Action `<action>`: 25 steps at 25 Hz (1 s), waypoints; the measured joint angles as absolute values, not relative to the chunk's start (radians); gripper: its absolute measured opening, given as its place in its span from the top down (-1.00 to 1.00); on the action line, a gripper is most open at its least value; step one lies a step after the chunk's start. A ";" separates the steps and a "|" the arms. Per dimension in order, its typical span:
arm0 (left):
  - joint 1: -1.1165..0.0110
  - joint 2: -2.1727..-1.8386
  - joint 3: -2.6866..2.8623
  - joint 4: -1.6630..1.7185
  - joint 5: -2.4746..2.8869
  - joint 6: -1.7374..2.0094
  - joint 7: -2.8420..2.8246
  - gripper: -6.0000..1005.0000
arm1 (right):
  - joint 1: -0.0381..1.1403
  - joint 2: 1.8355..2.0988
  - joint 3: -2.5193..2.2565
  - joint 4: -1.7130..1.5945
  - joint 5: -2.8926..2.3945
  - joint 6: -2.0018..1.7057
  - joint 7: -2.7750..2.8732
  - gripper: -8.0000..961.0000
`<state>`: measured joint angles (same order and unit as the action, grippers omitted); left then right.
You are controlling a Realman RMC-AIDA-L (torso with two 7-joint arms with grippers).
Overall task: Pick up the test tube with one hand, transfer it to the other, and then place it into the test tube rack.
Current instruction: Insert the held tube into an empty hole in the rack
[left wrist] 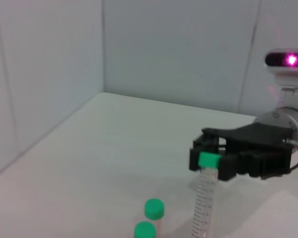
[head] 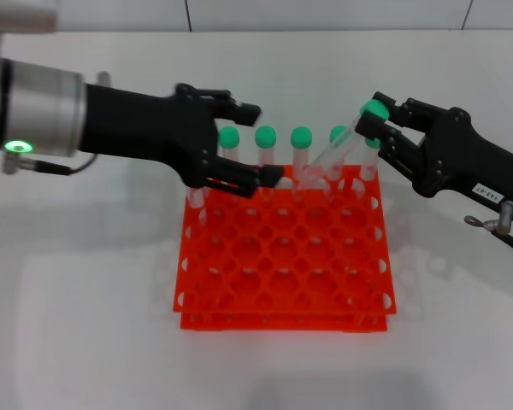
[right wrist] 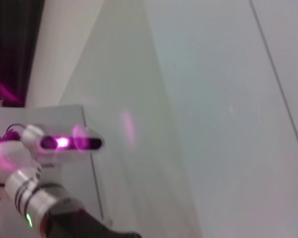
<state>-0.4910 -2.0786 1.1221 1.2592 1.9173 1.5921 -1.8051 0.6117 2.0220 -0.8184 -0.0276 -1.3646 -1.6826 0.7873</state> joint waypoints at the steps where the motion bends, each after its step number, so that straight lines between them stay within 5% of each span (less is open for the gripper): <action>1: -0.467 -2.079 1.122 1.311 1.917 1.601 -1.836 -0.65 | 0.610 2.021 -0.826 -0.044 -1.369 -1.681 0.800 0.46; 11: -0.207 -2.083 1.115 1.579 1.787 1.609 -1.918 -0.78 | 0.572 2.015 -0.907 -0.224 -1.385 -1.674 0.927 0.46; 25: 0.049 -2.084 1.077 1.462 1.638 1.550 -1.724 -0.78 | 0.592 2.006 -0.972 -0.450 -1.421 -1.642 1.130 0.46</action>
